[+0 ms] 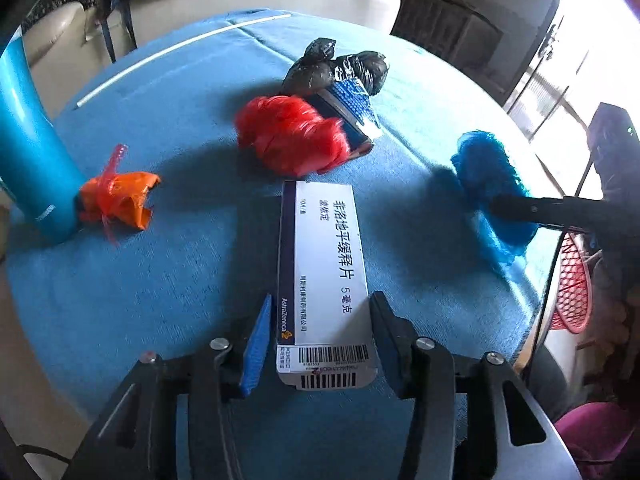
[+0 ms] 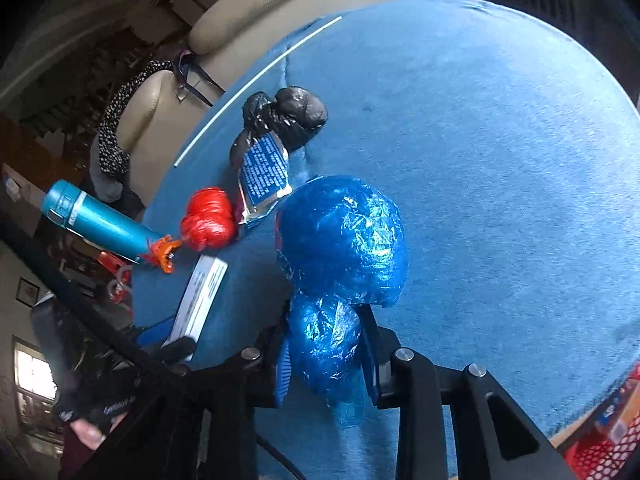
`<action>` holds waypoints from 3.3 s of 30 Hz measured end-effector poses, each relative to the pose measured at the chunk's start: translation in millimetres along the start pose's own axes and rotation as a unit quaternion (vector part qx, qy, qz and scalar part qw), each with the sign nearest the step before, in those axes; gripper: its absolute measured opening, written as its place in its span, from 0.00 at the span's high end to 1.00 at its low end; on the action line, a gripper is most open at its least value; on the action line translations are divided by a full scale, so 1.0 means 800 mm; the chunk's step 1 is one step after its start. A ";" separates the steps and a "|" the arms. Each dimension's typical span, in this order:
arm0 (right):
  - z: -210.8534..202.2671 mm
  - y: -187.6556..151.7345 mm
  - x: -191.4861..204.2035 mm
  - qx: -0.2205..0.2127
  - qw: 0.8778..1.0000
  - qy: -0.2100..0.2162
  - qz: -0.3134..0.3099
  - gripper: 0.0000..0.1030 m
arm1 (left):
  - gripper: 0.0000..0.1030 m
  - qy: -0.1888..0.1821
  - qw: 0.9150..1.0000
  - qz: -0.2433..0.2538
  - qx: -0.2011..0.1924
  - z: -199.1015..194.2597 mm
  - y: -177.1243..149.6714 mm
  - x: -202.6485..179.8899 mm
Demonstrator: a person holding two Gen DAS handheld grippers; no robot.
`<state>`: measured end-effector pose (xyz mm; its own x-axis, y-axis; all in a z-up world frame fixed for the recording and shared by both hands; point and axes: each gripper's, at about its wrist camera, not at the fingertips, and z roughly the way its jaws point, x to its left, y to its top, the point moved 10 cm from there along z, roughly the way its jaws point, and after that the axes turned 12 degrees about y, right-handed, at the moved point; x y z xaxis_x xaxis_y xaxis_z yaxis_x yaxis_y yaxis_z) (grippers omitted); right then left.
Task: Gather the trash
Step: 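Grasp the blue plastic bag with the right gripper while the left grasps the white medicine box, then lift the blue bag and white box off the table with both grippers, then carry the blue bag and white box to the wastebasket and open both grippers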
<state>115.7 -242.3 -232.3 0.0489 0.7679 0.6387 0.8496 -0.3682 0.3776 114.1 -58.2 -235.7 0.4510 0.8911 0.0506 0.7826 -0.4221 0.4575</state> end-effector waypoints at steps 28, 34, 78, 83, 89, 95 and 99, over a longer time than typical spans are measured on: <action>-0.009 -0.009 0.010 -0.043 0.999 0.011 -0.001 0.69 | 0.52 0.068 0.996 -0.058 -0.010 0.001 0.022 -0.013; -0.049 -0.002 0.023 -0.082 0.996 0.022 -0.020 0.69 | 0.52 0.081 0.993 -0.061 -0.062 -0.054 0.034 -0.028; -0.270 -0.054 -0.046 -0.228 0.973 -0.005 -0.029 0.69 | 0.52 0.094 0.970 0.038 -0.221 -0.185 0.080 -0.197; -0.283 -0.055 -0.060 -0.237 0.971 -0.008 -0.018 0.69 | 0.52 0.084 0.969 0.055 -0.224 -0.190 0.078 -0.218; -0.309 -0.056 -0.079 -0.257 0.966 -0.018 -0.007 0.69 | 0.52 0.071 0.968 0.075 -0.229 -0.197 0.077 -0.242; -0.343 -0.051 -0.100 -0.283 0.959 -0.030 0.007 0.69 | 0.52 0.044 0.966 0.107 -0.230 -0.206 0.082 -0.276; -0.366 -0.050 -0.115 -0.302 0.952 -0.040 0.018 0.69 | 0.52 0.021 0.964 0.130 -0.231 -0.211 0.087 -0.305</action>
<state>-76.5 -451.7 -110.0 0.1327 0.7778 0.6143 0.3916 -0.6105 0.6885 -14.3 -276.7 -66.1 0.5798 0.7759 0.2487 0.3665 -0.5209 0.7709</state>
